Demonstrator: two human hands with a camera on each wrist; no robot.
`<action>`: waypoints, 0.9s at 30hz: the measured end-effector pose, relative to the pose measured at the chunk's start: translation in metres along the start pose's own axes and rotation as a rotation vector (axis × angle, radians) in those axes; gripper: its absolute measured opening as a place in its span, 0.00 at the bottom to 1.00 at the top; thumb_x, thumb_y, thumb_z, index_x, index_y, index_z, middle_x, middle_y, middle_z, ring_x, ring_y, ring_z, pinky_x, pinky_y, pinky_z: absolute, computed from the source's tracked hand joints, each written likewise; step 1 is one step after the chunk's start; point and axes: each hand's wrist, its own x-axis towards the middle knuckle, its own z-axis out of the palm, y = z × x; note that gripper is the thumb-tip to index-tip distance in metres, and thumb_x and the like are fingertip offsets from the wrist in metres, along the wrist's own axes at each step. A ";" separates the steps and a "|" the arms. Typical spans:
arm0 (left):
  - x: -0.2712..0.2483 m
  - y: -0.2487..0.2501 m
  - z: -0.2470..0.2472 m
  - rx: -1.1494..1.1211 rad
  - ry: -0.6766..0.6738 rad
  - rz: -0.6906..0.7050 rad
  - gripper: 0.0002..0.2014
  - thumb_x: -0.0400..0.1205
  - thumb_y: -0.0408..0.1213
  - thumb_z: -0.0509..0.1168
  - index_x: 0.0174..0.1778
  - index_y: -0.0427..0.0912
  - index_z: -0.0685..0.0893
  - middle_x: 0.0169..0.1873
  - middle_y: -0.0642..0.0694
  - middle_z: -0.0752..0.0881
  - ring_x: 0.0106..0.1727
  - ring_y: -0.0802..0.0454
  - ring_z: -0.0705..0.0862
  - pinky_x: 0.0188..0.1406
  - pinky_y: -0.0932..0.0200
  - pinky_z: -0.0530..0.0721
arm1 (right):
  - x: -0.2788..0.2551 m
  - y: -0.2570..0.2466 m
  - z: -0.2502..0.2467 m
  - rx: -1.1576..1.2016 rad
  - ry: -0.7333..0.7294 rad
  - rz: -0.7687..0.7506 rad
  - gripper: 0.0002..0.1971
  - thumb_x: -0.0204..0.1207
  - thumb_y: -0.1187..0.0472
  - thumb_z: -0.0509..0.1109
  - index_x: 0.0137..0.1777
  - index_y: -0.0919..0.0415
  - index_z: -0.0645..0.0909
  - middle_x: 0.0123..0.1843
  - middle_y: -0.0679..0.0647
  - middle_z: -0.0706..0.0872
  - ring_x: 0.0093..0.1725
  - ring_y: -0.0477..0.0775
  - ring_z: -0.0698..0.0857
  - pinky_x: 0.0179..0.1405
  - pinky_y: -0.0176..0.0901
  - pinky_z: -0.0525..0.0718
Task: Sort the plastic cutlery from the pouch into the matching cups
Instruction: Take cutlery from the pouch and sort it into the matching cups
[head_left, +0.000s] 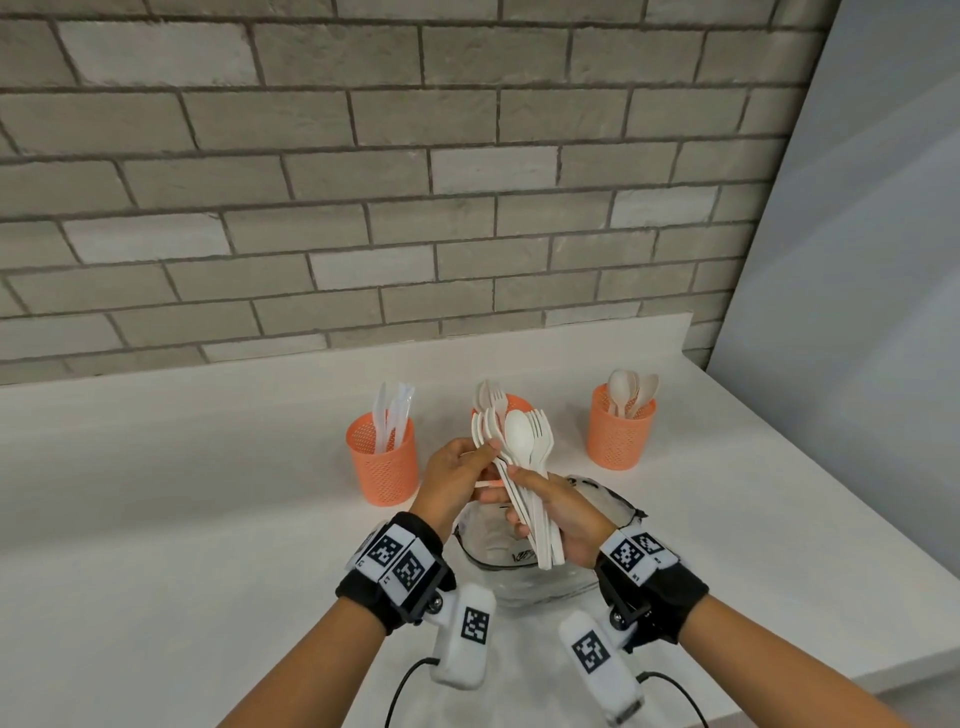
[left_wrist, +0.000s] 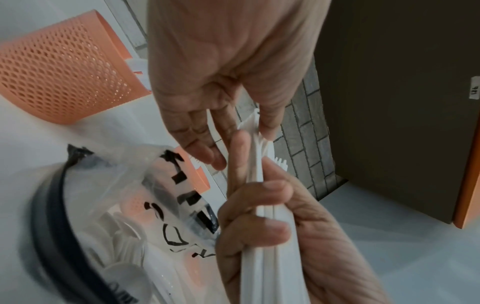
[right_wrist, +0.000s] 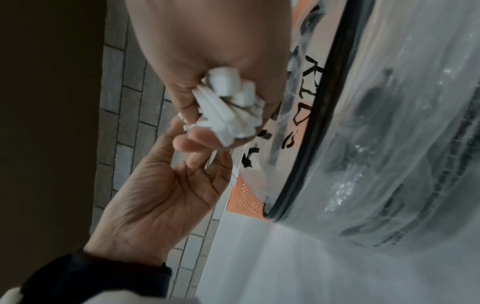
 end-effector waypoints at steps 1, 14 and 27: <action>0.001 0.000 0.002 -0.003 0.014 0.003 0.17 0.79 0.42 0.67 0.56 0.32 0.79 0.41 0.41 0.87 0.40 0.50 0.86 0.37 0.63 0.86 | 0.000 -0.001 -0.001 0.005 -0.003 0.001 0.13 0.82 0.58 0.61 0.60 0.63 0.79 0.48 0.64 0.88 0.22 0.45 0.79 0.17 0.33 0.76; 0.018 0.017 0.032 0.024 0.001 0.095 0.15 0.84 0.43 0.61 0.60 0.36 0.81 0.49 0.40 0.89 0.48 0.45 0.88 0.47 0.59 0.87 | 0.008 -0.031 -0.020 -0.103 -0.026 -0.056 0.09 0.82 0.58 0.62 0.53 0.60 0.82 0.41 0.58 0.91 0.24 0.47 0.80 0.19 0.33 0.77; 0.039 0.026 0.048 0.237 -0.049 0.091 0.09 0.85 0.35 0.57 0.43 0.45 0.81 0.36 0.49 0.85 0.36 0.55 0.82 0.32 0.68 0.80 | 0.017 -0.053 -0.051 -0.230 -0.120 -0.022 0.10 0.83 0.57 0.61 0.56 0.61 0.79 0.46 0.63 0.89 0.26 0.48 0.82 0.24 0.36 0.82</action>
